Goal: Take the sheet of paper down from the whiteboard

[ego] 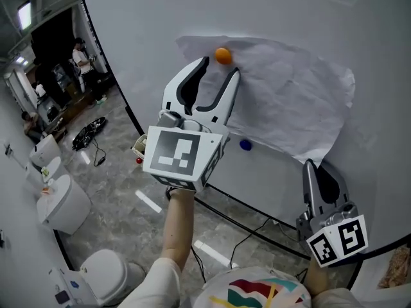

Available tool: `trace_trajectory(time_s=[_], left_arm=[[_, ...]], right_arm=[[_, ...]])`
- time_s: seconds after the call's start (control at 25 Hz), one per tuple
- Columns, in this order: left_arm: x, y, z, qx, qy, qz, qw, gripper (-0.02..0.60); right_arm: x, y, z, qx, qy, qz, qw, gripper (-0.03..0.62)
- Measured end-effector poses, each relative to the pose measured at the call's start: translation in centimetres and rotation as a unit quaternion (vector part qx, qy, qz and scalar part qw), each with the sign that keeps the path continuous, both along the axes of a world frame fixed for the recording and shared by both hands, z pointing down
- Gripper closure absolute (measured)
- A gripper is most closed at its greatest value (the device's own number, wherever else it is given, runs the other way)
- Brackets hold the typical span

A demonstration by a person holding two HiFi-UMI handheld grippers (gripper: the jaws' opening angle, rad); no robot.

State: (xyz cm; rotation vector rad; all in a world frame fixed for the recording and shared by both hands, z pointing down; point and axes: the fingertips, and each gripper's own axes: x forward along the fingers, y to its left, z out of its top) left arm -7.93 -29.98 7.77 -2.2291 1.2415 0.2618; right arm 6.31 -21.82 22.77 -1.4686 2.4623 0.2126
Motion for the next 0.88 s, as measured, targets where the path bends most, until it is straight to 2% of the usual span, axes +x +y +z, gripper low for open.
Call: trace_trajectory(time_s=[0.08, 0.16, 0.2, 0.24, 0.4, 0.56, 0.88], left_arm=[[0.7, -0.1, -0.4, -0.002, -0.006, 0.006, 1.0000, 0.336], [0.7, -0.1, -0.5, 0.001, -0.004, 0.004, 1.0000, 0.375], [0.4, -0.2, -0.6, 0.004, -0.003, -0.002, 1.0000, 0.416], [0.2, -0.2, -0.6, 0.005, -0.005, -0.005, 1.0000, 0.422], [-0.1, -0.1, -1.0, 0.002, -0.018, -0.003, 0.9998, 0.422], [-0.3, -0.3, -2.0, 0.016, -0.023, -0.023, 0.9994, 0.425], [-1.6, -0.7, -6.3, 0.038, -0.021, -0.043, 0.9981, 0.425]], right_arm=[[0.2, 0.3, 0.0, -0.002, 0.000, 0.002, 1.000, 0.579], [0.3, 0.3, 0.0, -0.002, 0.000, 0.002, 1.000, 0.579], [0.2, 0.3, 0.0, -0.001, 0.001, 0.001, 1.000, 0.579], [0.1, 0.2, 0.0, -0.001, 0.001, 0.000, 1.000, 0.579], [-0.2, 0.2, -0.1, 0.001, 0.005, 0.000, 1.000, 0.579], [-0.1, 0.2, -0.2, 0.002, 0.007, 0.000, 1.000, 0.579], [0.3, 0.9, -0.7, 0.005, 0.003, -0.001, 1.000, 0.579]])
